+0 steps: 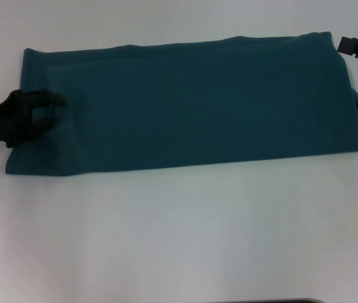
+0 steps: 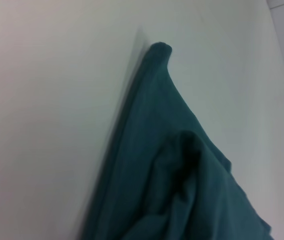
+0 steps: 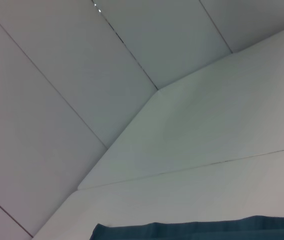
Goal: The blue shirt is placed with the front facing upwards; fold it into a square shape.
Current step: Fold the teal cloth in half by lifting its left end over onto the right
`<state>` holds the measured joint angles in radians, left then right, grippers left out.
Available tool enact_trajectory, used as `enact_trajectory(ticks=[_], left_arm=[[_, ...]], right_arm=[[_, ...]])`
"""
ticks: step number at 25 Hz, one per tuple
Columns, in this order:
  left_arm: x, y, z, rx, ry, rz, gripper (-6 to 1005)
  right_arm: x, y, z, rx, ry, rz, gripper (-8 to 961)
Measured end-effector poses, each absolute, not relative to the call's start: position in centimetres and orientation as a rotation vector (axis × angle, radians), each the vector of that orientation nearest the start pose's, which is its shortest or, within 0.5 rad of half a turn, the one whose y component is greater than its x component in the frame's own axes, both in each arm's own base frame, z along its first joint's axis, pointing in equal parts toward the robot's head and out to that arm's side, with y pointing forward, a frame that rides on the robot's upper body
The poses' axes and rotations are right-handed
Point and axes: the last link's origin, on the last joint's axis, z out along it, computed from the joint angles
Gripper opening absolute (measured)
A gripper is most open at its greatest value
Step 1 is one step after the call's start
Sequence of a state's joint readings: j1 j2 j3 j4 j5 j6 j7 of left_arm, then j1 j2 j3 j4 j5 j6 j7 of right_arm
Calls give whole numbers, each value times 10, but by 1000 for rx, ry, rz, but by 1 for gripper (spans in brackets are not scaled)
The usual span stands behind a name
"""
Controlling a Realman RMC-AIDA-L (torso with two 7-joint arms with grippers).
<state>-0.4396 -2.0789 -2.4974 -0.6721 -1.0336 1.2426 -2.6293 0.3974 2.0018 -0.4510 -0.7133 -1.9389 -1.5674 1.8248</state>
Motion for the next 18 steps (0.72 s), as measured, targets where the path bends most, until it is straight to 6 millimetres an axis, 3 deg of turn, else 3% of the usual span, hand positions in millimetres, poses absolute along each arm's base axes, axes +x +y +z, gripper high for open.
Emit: enact_trajectory(ticks=[7, 18], left_arm=[[-331, 332, 30, 1977, 2626, 1006, 600], [-340, 333, 26, 1961, 2692, 1015, 599]], right_arm=[[324, 314, 80, -2214, 1263, 916, 616], [325, 314, 81, -2209, 1263, 917, 617]])
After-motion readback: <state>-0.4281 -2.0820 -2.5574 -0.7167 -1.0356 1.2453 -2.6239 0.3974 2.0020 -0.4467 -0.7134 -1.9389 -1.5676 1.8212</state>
